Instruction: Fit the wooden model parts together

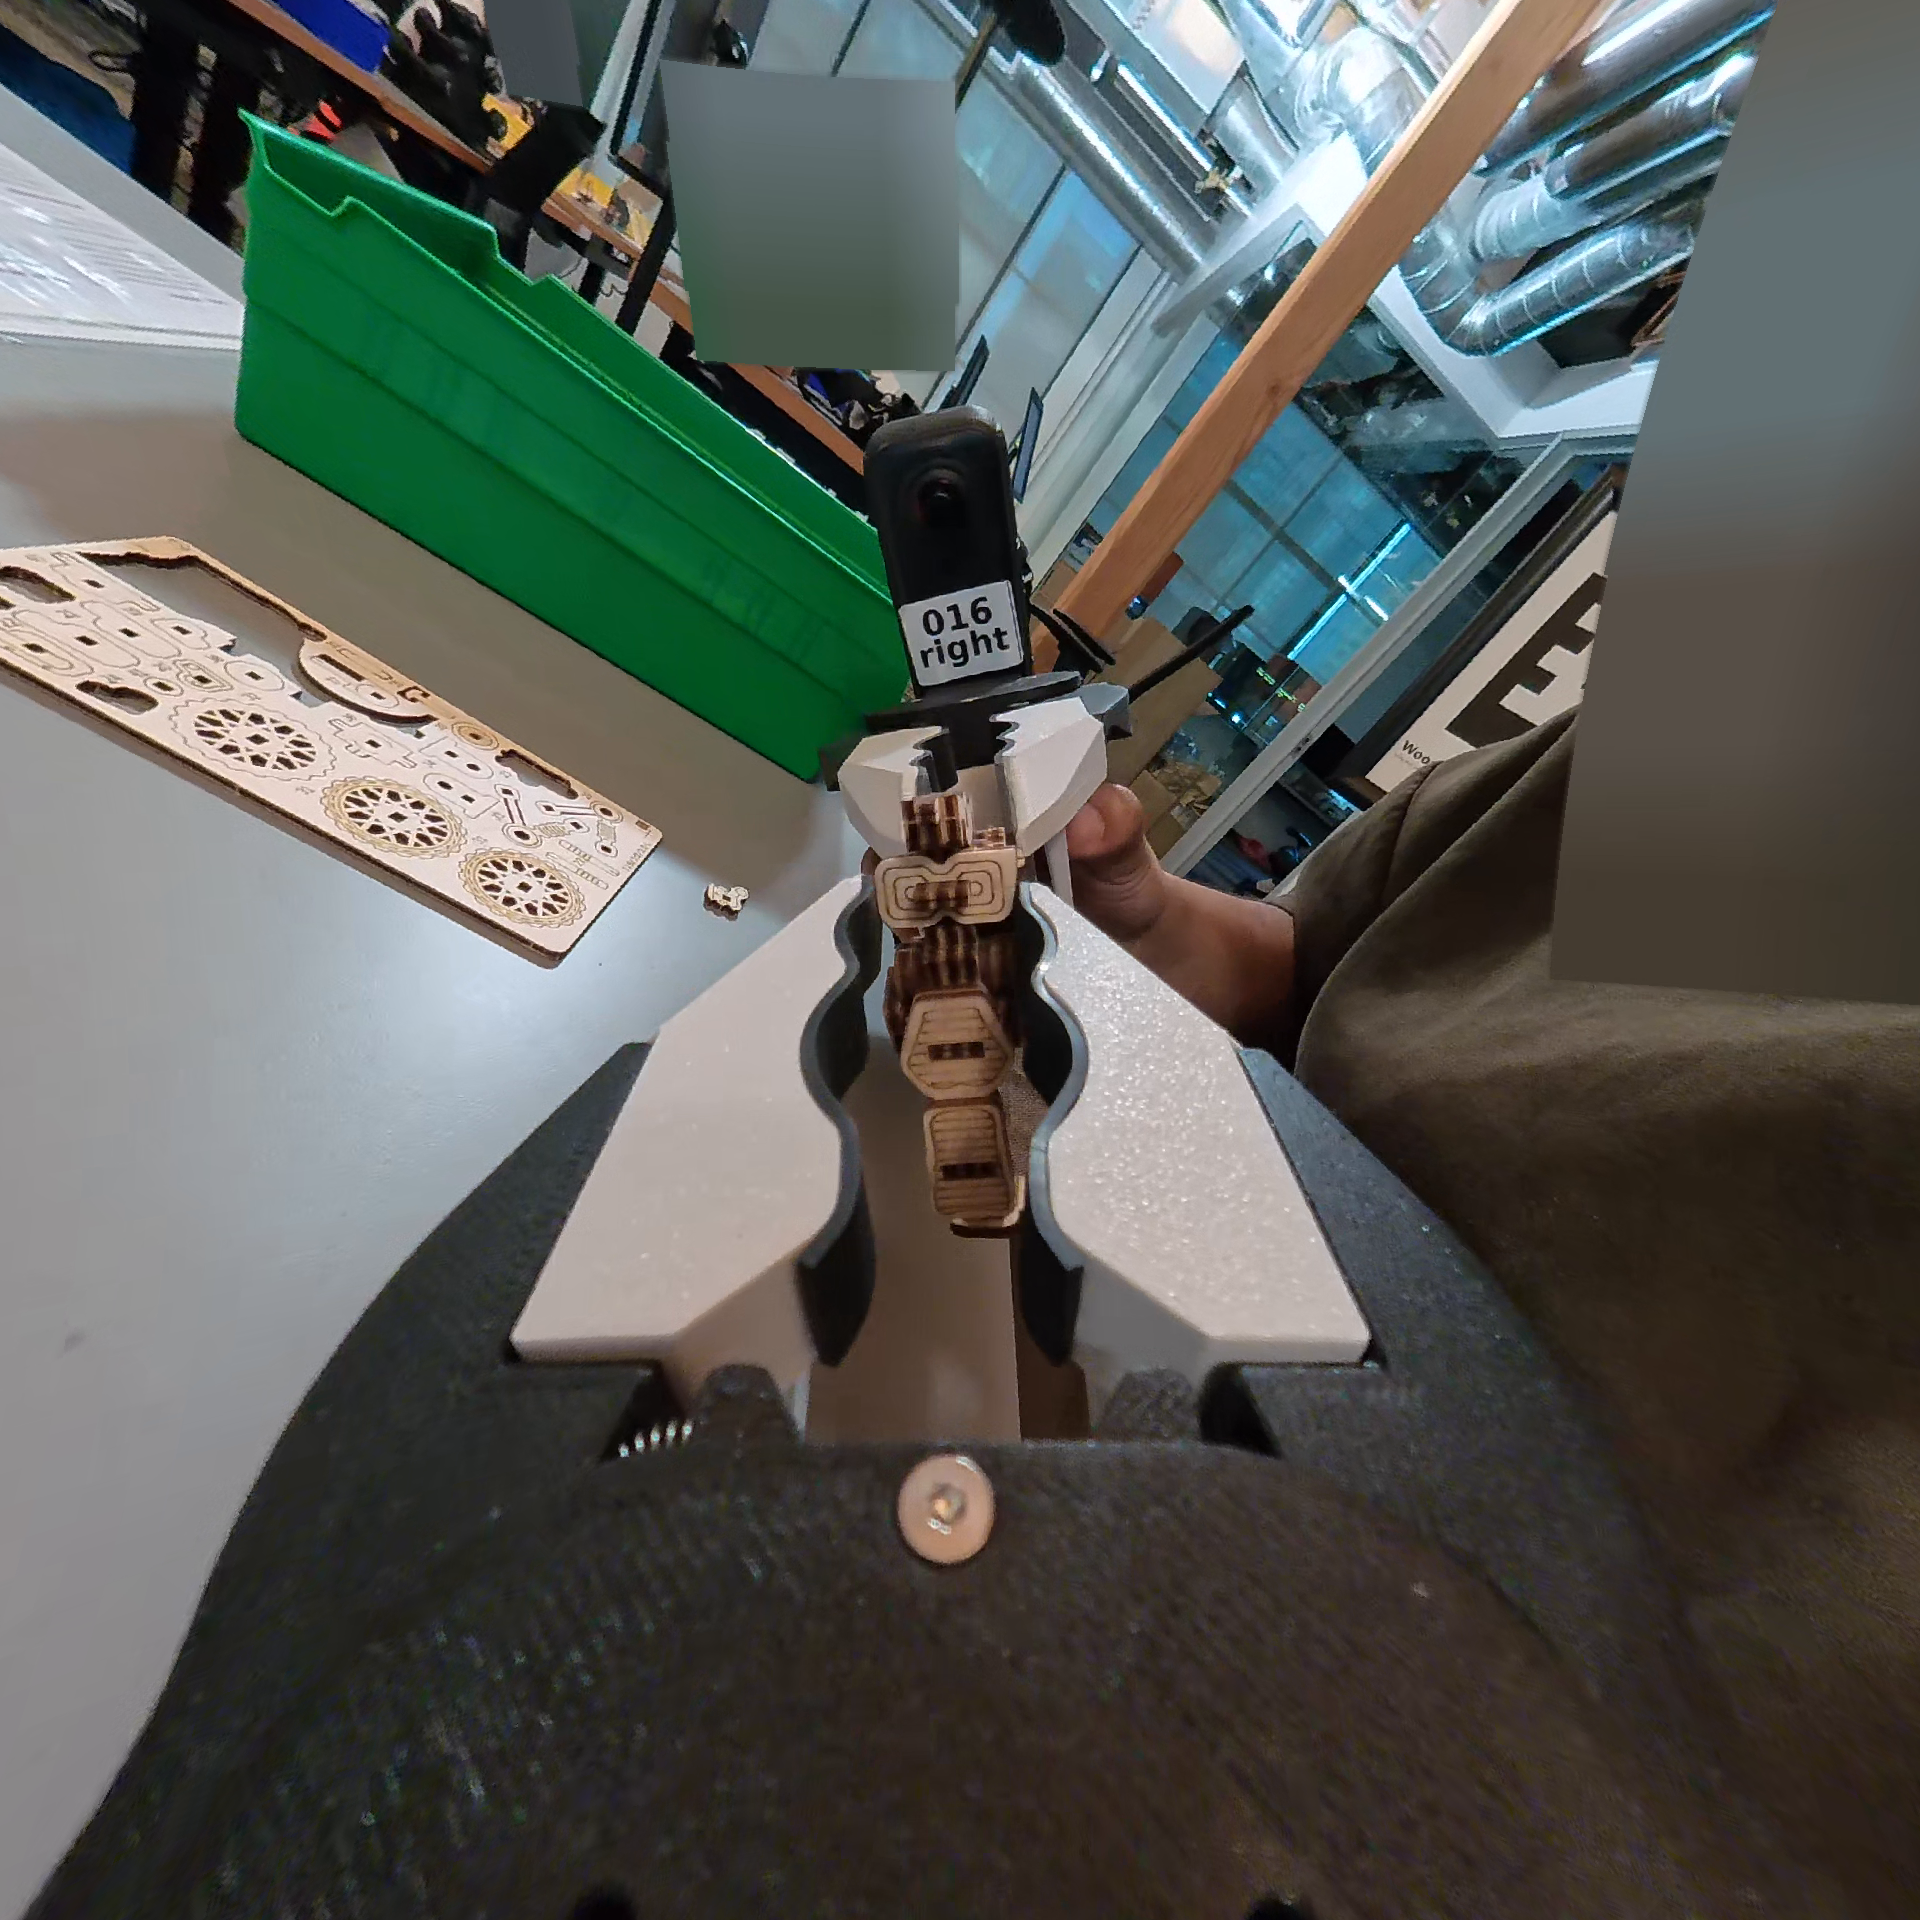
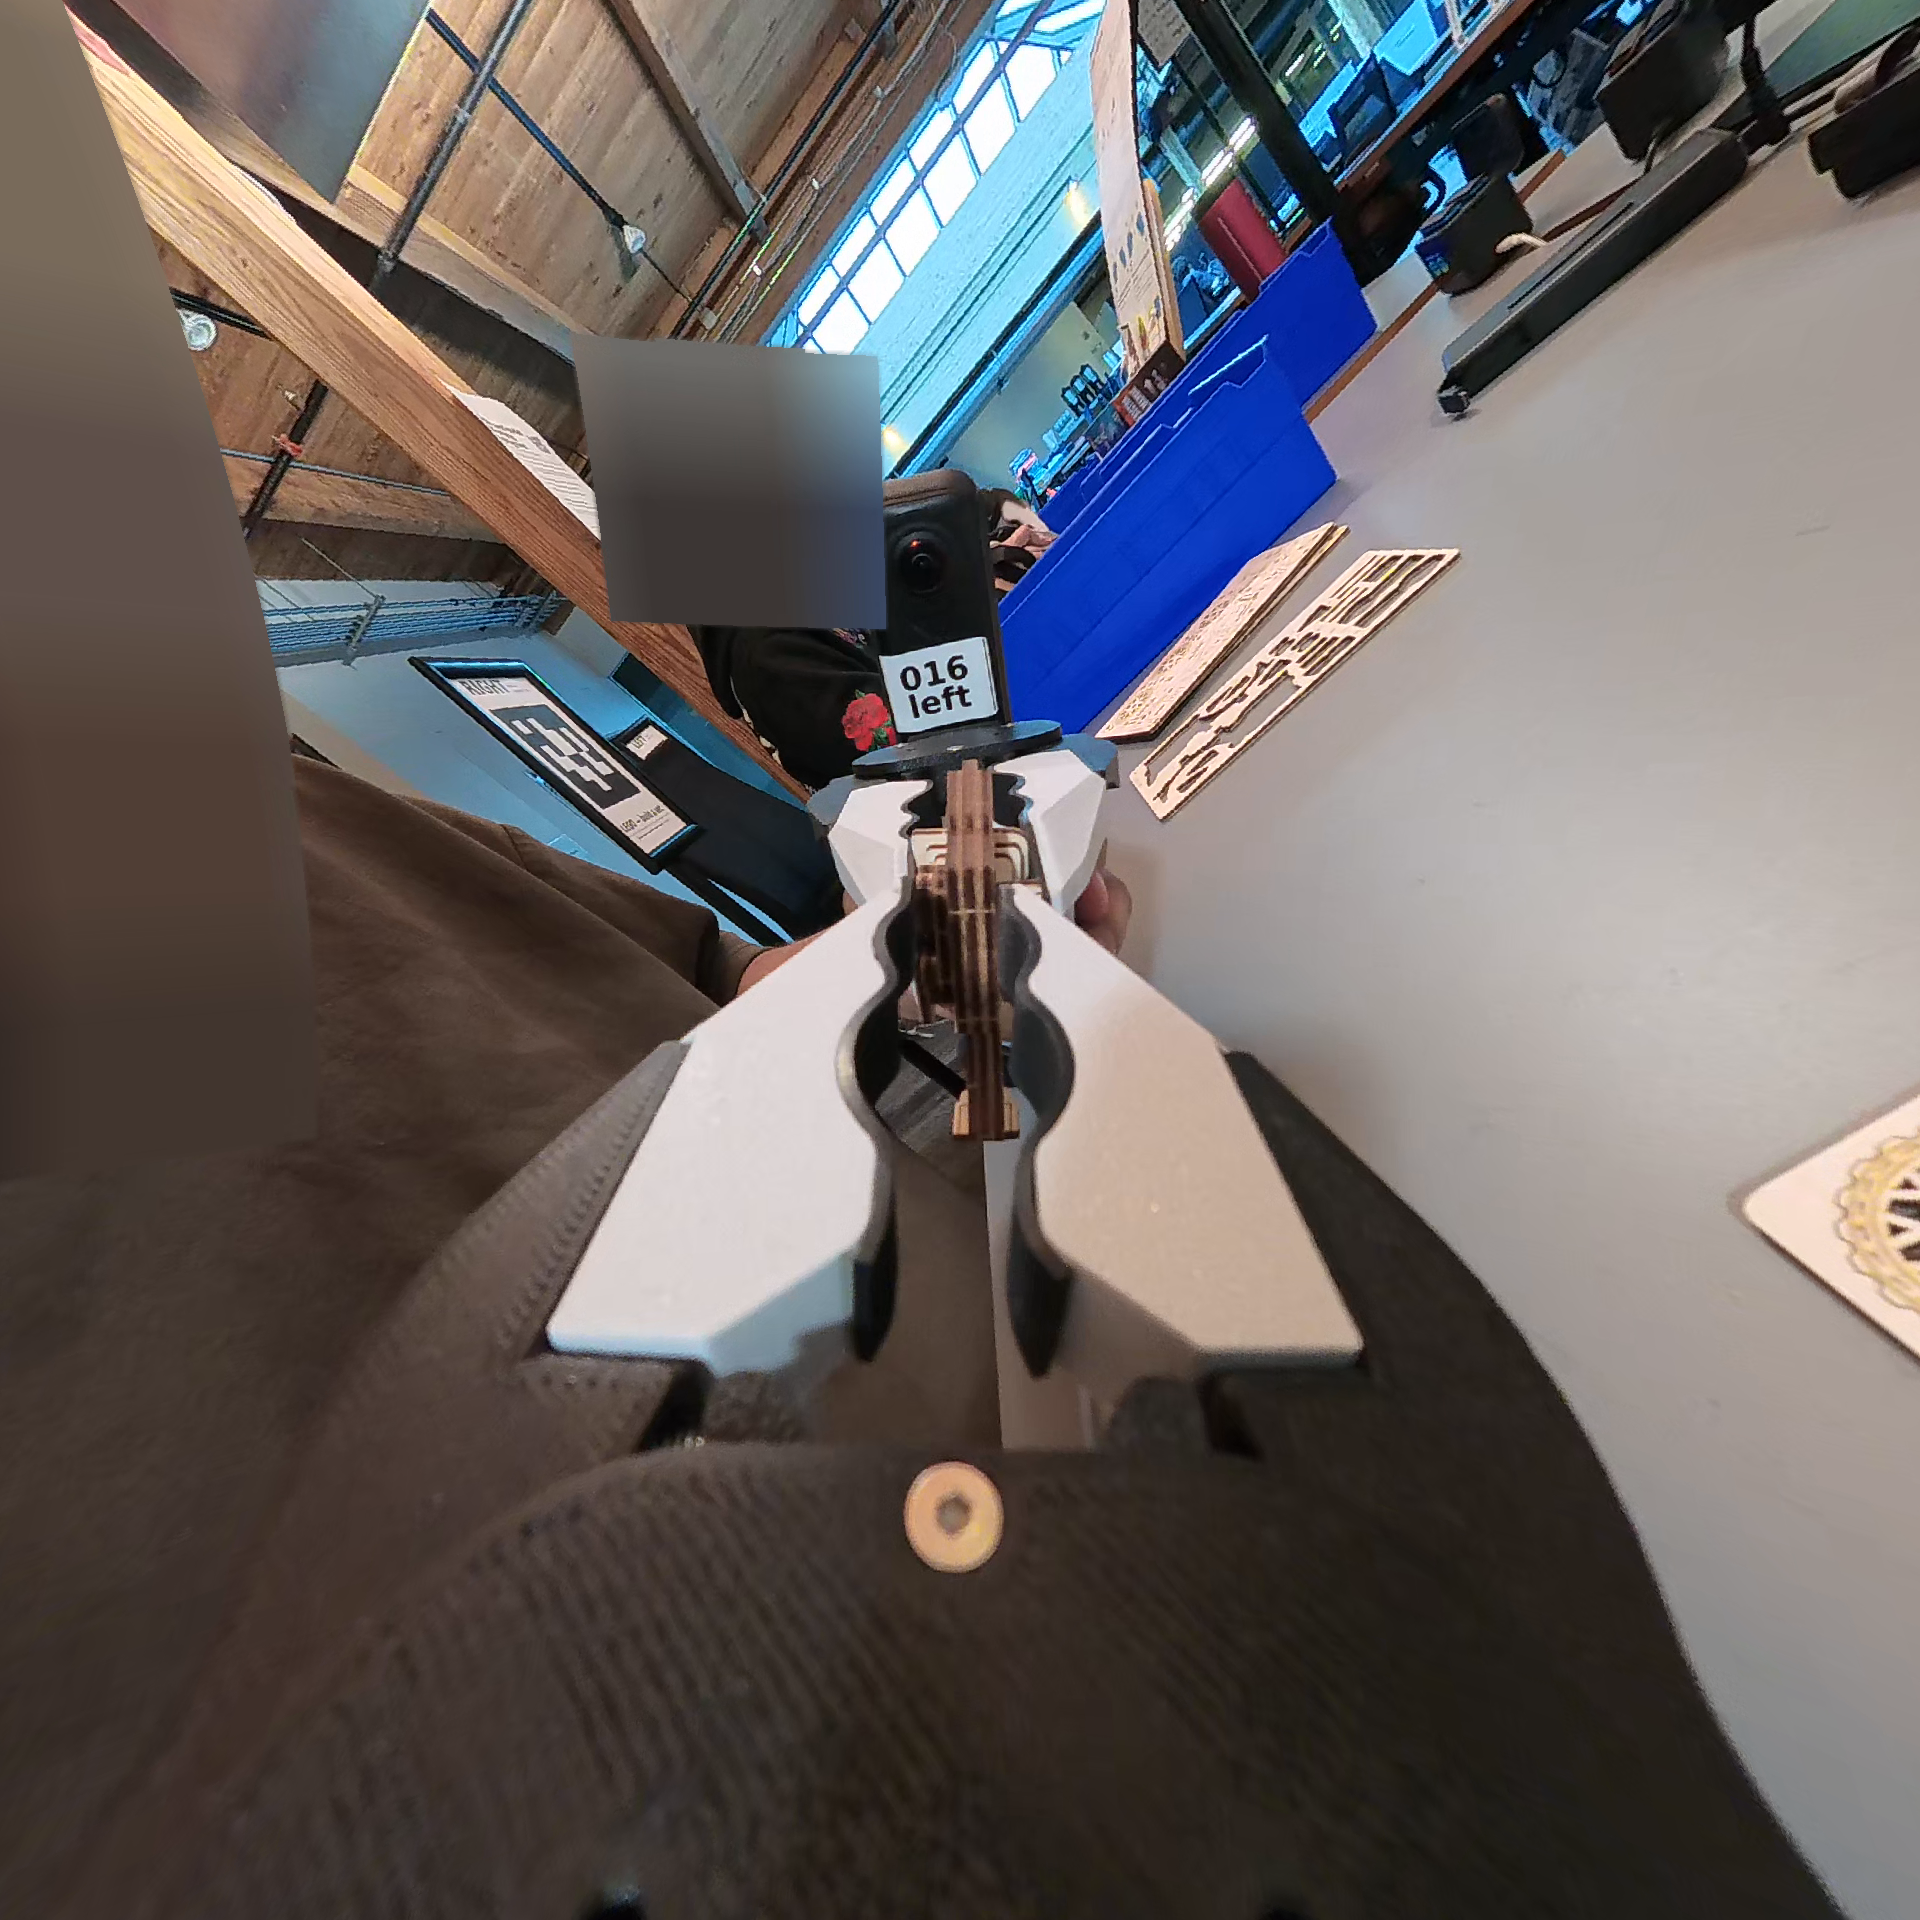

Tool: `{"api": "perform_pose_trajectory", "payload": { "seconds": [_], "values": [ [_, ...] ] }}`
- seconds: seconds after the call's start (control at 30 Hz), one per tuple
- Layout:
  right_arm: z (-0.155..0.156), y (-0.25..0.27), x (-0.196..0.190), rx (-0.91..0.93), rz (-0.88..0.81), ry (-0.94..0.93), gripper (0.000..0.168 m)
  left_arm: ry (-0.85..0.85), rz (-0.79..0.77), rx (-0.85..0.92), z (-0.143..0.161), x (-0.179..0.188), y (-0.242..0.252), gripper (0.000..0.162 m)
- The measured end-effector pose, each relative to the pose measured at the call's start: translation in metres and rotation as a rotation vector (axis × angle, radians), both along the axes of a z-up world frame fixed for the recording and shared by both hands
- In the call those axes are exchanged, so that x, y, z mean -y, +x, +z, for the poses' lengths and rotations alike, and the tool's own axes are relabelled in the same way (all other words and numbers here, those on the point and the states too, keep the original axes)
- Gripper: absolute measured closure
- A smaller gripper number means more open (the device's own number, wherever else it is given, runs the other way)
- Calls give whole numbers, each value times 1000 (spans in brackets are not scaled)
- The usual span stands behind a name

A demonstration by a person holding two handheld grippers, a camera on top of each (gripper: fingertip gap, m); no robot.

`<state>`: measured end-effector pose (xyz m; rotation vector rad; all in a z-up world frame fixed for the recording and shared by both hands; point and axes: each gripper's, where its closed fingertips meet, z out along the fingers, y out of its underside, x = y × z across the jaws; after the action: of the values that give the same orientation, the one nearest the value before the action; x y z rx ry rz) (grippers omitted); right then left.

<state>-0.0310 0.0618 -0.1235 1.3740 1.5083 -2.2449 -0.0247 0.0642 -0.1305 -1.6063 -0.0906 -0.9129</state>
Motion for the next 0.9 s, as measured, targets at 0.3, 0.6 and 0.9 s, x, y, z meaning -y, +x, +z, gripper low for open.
{"api": "perform_pose_trajectory", "payload": {
  "seconds": [0.3, 0.6, 0.9],
  "values": [
    [2, 0, 0, -14, -5, -3, 155, 7, -2, 12, 2, 0, -1, 140],
    [8, 2, -1, -28, 9, -36, 150, 18, -10, 31, 4, 1, 0, 140],
    [15, 4, -6, -53, 9, -80, 154, 78, -15, 125, 17, 6, -7, 141]
  ]
}}
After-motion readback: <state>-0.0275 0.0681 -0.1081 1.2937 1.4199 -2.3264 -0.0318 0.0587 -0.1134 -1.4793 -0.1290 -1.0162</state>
